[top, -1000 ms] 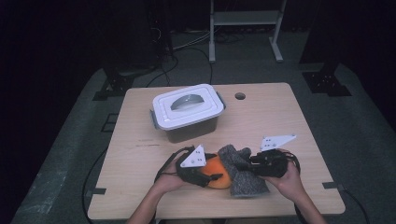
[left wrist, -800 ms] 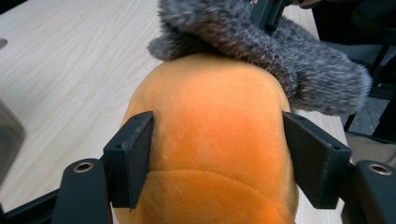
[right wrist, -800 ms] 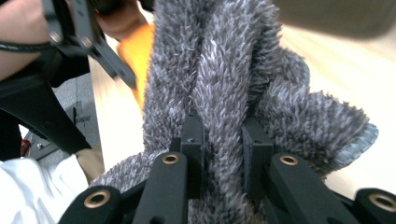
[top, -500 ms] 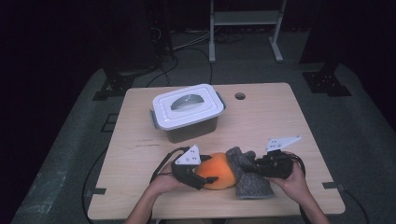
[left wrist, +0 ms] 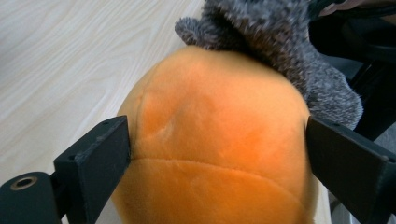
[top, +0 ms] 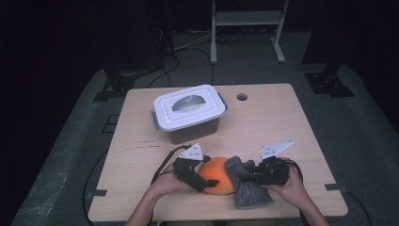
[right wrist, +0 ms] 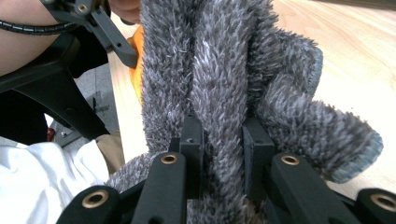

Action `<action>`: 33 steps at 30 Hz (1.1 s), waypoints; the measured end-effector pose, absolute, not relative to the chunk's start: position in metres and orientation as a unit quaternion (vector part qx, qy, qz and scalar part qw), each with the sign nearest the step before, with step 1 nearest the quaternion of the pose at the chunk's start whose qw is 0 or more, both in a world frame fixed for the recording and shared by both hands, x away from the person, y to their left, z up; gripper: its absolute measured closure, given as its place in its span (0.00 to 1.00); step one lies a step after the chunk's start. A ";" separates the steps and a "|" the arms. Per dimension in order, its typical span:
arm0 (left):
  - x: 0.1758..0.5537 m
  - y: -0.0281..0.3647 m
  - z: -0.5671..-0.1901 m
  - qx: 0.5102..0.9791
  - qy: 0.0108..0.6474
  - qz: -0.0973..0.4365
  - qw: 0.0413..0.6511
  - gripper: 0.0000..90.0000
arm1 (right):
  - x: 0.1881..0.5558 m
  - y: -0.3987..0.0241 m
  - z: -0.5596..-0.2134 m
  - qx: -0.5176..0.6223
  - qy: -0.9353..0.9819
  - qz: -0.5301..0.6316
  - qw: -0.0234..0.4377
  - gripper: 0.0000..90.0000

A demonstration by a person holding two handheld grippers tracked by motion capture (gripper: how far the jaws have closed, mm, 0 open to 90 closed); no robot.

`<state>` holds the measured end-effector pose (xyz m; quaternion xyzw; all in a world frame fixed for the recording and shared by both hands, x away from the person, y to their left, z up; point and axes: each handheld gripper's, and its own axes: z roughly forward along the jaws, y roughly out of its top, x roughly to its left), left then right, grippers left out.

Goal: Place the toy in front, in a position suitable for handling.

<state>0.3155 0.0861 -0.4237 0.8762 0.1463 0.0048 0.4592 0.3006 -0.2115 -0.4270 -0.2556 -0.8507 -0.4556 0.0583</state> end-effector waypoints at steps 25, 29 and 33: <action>0.312 0.074 -0.427 0.885 0.121 0.015 0.449 0.19 | 0.298 -0.207 -0.416 -0.245 -0.850 -0.464 0.043 0.82; 0.310 0.074 -0.421 0.877 0.098 0.052 0.467 0.36 | 0.298 -0.211 -0.412 -0.251 -0.846 -0.470 0.035 0.82; 0.310 0.073 -0.415 0.867 0.072 0.110 0.480 0.36 | 0.299 -0.215 -0.405 -0.255 -0.838 -0.483 0.011 0.83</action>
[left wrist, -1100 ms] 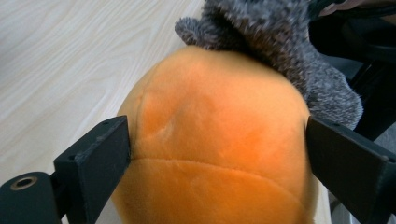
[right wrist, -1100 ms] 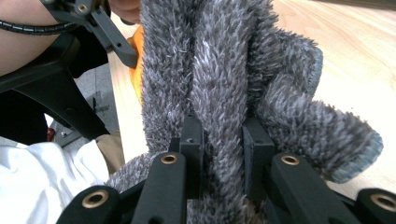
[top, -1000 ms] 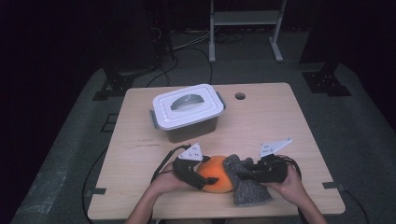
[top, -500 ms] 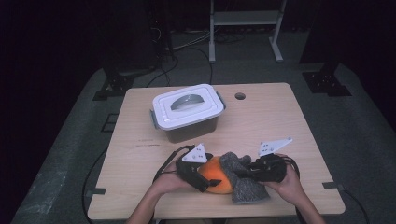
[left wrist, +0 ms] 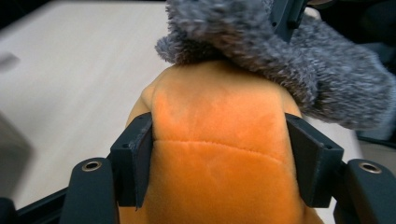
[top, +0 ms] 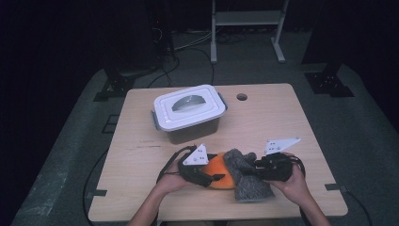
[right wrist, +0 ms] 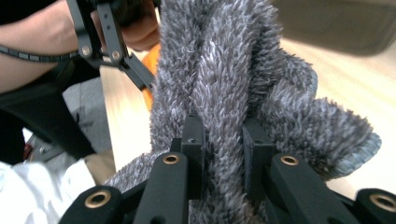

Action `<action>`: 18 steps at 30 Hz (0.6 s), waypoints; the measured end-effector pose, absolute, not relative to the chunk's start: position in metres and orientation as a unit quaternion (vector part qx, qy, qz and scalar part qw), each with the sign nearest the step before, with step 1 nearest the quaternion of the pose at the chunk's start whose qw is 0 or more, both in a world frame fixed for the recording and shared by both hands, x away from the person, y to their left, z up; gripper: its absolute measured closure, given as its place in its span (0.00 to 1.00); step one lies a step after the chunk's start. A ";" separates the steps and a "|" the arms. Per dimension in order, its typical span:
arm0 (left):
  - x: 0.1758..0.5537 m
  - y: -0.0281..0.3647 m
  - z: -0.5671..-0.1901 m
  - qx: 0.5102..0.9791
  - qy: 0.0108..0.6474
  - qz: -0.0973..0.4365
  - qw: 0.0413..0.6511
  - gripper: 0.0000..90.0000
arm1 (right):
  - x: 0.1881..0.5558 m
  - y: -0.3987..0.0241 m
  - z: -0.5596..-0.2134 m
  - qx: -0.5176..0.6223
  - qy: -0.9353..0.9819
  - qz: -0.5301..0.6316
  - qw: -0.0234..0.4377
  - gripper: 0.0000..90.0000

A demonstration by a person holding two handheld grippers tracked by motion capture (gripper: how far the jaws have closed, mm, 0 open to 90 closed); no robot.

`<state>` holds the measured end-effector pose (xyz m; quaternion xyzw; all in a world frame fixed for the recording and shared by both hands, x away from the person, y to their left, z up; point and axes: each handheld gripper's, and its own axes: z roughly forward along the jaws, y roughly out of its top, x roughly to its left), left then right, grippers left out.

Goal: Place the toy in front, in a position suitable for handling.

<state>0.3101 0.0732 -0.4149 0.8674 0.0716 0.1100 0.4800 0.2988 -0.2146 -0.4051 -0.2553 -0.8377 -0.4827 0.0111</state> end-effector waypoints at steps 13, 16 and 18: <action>0.322 0.093 -0.432 0.874 0.120 0.063 0.466 0.17 | 0.310 -0.217 -0.431 -0.285 -0.852 -0.439 0.022 0.82; 0.323 0.097 -0.434 0.874 0.122 0.058 0.467 0.16 | 0.314 -0.226 -0.439 -0.303 -0.851 -0.428 0.029 0.82; 0.324 0.099 -0.436 0.871 0.126 0.051 0.472 0.16 | 0.316 -0.230 -0.440 -0.312 -0.848 -0.428 0.030 0.82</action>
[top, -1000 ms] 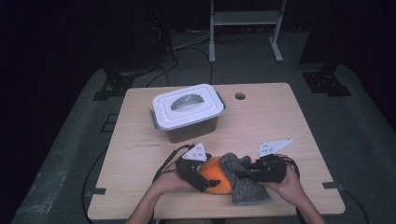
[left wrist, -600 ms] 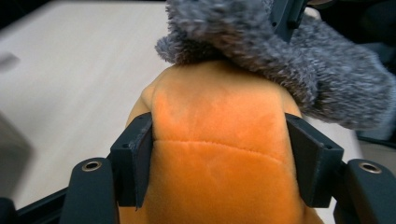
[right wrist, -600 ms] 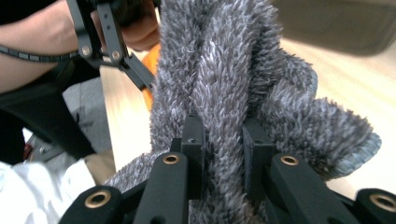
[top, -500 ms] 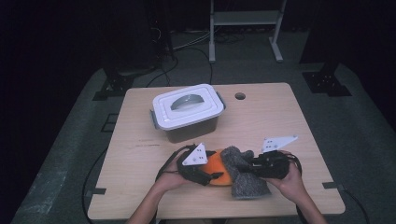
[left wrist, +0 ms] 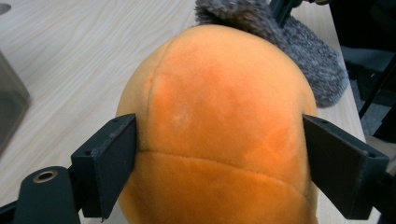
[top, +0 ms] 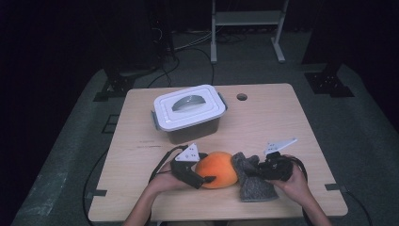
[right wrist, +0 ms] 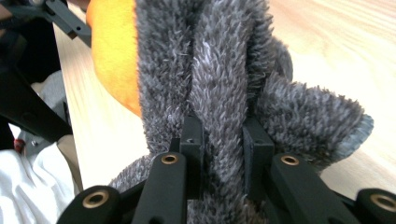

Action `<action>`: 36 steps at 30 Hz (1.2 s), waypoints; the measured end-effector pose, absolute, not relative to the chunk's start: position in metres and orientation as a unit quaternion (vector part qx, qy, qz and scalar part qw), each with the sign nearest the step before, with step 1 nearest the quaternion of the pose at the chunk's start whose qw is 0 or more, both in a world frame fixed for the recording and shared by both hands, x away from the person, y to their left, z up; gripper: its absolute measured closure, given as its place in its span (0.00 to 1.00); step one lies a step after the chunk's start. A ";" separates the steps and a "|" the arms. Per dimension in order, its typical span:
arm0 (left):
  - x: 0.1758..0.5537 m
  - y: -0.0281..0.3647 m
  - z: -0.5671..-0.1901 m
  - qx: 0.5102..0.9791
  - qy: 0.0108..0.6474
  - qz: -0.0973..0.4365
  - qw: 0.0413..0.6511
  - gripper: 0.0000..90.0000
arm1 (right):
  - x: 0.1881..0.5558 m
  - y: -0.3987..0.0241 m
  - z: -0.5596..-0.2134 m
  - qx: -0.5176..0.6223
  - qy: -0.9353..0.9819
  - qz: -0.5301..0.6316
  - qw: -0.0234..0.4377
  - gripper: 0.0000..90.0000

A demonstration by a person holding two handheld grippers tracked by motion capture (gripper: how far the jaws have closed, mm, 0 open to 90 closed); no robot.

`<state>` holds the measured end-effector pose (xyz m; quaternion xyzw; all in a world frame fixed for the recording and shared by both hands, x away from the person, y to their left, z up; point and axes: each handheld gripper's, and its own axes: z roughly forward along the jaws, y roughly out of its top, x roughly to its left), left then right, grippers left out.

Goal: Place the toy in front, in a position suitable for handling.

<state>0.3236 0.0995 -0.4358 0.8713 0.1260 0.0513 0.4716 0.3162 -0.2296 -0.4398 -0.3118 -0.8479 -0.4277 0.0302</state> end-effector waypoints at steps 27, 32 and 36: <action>0.307 0.082 -0.433 0.882 0.073 0.077 0.460 0.14 | 0.313 -0.221 -0.411 -0.291 -0.815 -0.501 0.029 0.82; 0.307 0.083 -0.431 0.885 0.069 0.078 0.454 0.12 | 0.314 -0.213 -0.424 -0.289 -0.829 -0.477 0.042 0.82; 0.312 0.091 -0.425 0.882 0.090 0.058 0.459 0.10 | 0.315 -0.220 -0.432 -0.297 -0.835 -0.460 0.052 0.82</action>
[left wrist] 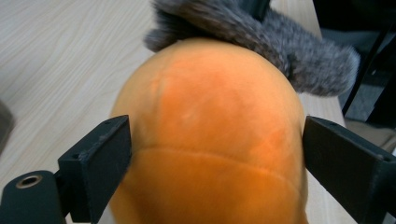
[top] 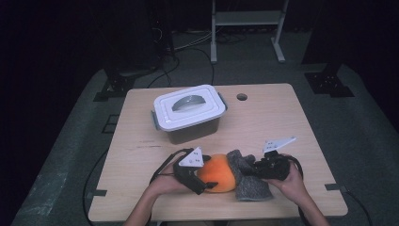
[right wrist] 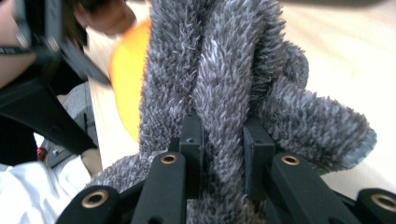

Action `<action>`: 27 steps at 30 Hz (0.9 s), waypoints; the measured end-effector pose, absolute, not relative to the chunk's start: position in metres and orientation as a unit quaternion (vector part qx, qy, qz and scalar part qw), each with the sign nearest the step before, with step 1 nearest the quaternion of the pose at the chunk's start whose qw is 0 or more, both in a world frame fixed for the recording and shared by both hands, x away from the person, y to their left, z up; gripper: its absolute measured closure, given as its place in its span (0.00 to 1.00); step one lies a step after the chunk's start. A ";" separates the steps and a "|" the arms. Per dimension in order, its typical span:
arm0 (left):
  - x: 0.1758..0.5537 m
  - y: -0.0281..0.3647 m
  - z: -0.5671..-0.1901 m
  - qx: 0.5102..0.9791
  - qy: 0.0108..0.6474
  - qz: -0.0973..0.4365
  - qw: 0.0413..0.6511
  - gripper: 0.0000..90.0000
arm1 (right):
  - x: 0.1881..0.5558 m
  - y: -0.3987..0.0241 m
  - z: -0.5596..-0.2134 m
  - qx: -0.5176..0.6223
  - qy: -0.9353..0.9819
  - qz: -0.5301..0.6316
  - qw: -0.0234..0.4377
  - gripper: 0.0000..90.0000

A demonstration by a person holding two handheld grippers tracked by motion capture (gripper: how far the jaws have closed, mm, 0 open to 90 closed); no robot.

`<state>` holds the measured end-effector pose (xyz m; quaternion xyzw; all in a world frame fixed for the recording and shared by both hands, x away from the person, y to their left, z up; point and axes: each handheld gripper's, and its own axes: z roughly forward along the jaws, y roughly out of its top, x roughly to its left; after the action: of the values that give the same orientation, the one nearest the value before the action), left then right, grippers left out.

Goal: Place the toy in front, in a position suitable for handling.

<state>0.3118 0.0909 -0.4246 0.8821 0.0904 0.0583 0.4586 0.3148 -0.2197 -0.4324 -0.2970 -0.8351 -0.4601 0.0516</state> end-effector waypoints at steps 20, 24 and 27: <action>0.305 0.077 -0.423 0.885 0.079 0.068 0.453 0.12 | 0.308 -0.206 -0.410 -0.268 -0.842 -0.469 0.024 0.82; 0.309 0.084 -0.417 0.886 0.092 0.059 0.451 0.08 | 0.310 -0.214 -0.417 -0.277 -0.839 -0.467 0.037 0.82; 0.313 0.089 -0.418 0.884 0.114 0.041 0.451 0.08 | 0.310 -0.221 -0.420 -0.283 -0.841 -0.460 0.037 0.82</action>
<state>0.3128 0.0893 -0.4183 0.8842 0.1141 0.0413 0.4511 0.3097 -0.2205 -0.4196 -0.2834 -0.8405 -0.4602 0.0373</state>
